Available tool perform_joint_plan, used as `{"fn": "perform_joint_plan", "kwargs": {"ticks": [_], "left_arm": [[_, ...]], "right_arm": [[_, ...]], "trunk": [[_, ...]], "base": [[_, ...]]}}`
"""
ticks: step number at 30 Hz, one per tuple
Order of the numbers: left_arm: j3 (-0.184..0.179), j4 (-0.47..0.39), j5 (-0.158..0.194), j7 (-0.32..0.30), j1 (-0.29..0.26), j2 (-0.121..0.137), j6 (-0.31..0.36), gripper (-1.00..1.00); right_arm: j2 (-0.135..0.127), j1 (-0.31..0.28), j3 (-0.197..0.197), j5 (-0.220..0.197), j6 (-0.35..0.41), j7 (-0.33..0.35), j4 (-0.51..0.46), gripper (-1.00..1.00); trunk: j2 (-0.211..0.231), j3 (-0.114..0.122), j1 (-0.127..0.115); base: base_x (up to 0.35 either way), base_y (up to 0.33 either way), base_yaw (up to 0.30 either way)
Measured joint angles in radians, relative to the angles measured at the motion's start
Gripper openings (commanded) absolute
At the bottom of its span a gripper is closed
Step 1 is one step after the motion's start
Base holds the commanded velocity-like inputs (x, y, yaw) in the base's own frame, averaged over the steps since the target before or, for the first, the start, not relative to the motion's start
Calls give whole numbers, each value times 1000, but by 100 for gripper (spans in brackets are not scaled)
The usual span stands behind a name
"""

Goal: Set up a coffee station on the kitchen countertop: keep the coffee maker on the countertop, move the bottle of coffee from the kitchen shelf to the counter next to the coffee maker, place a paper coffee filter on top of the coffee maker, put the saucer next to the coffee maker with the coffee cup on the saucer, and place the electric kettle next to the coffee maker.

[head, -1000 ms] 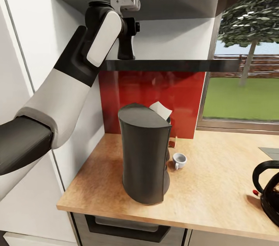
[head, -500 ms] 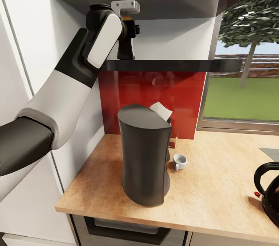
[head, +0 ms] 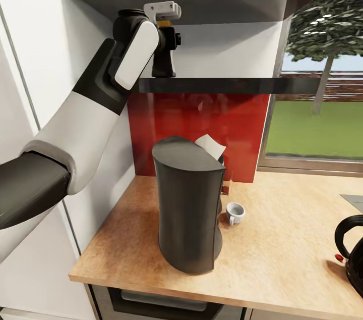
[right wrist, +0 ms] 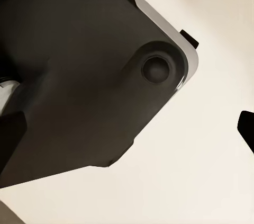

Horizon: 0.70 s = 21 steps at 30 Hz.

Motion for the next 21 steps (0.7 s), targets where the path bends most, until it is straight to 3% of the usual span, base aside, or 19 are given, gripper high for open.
{"fn": "perform_joint_plan", "kwargs": {"ticks": [21], "left_arm": [[0, 2, 0, -3, 0, 0, -5, 100]], "right_arm": [[0, 0, 0, 0, 0, 0, 0, 100]], "trunk": [[0, 0, 0]], "base": [[63, 0, 0]]}}
